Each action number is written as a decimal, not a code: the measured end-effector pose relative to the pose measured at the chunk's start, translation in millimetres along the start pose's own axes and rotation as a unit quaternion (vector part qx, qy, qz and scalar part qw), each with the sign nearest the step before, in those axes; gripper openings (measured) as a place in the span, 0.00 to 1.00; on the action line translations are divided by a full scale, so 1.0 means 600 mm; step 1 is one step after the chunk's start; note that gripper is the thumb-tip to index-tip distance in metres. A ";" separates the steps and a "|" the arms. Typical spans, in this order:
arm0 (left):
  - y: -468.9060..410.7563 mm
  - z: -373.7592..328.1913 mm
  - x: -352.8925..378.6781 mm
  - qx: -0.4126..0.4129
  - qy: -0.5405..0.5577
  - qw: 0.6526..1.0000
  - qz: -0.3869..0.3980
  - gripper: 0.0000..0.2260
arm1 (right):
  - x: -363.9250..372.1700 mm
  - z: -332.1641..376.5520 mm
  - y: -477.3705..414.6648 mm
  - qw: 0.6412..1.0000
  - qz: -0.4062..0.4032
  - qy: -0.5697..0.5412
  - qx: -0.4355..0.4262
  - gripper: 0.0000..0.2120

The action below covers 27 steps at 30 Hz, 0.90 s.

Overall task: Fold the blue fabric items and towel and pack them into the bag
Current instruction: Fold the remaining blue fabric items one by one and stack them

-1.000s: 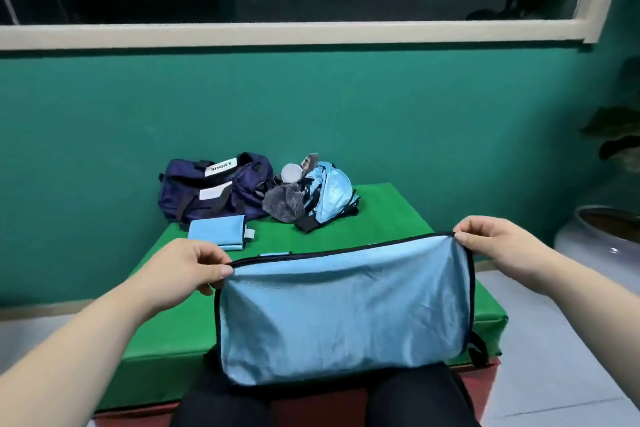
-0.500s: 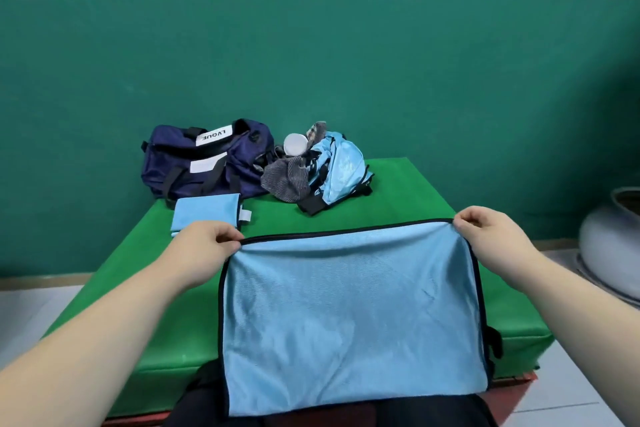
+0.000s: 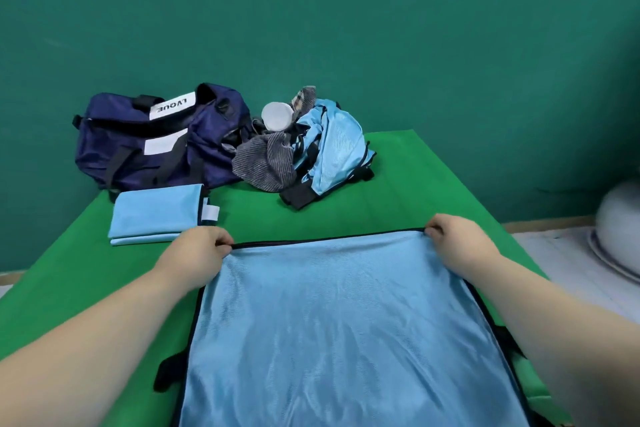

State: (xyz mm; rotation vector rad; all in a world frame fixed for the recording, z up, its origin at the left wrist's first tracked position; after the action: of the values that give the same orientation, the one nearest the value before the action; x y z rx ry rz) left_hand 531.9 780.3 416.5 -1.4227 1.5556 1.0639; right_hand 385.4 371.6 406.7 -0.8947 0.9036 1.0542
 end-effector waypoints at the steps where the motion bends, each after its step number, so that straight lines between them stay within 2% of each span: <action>1: -0.006 0.001 0.009 0.002 -0.014 1.000 -0.001 0.05 | 0.010 -0.004 -0.006 1.000 0.010 0.013 -0.007 0.09; 4: -0.016 0.007 0.035 0.032 -0.063 0.998 -0.002 0.06 | 0.035 -0.011 -0.012 0.998 0.029 0.053 -0.020 0.11; 10: -0.019 0.017 0.053 0.088 -0.081 0.992 -0.037 0.05 | 0.051 -0.014 -0.011 0.994 0.008 0.101 -0.032 0.13; 16: -0.027 0.001 0.055 0.086 -0.049 0.995 -0.034 0.05 | 0.051 -0.024 -0.021 0.996 0.024 0.081 -0.032 0.09; 21: -0.052 -0.008 0.064 0.088 -0.042 0.995 -0.039 0.07 | 0.052 -0.031 -0.042 0.990 0.071 0.118 -0.042 0.07; 27: -0.096 -0.041 0.070 0.085 -0.047 0.994 -0.046 0.07 | 0.050 -0.057 -0.091 0.991 0.051 0.113 -0.049 0.06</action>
State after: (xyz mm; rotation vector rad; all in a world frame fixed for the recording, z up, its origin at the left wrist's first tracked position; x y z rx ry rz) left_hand 585.7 740.3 381.4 -1.2981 1.4616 0.9089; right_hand 439.1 336.4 375.7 -1.0740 1.1025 1.1070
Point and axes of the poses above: each hand's wrist, its own y-axis away from the middle knuckle, its own x-axis out of the palm, z = x × y, the point moved 2 cm from there along -y, towards the middle knuckle, and after that the axes turned 15 degrees about -x, right-handed, at the moved point
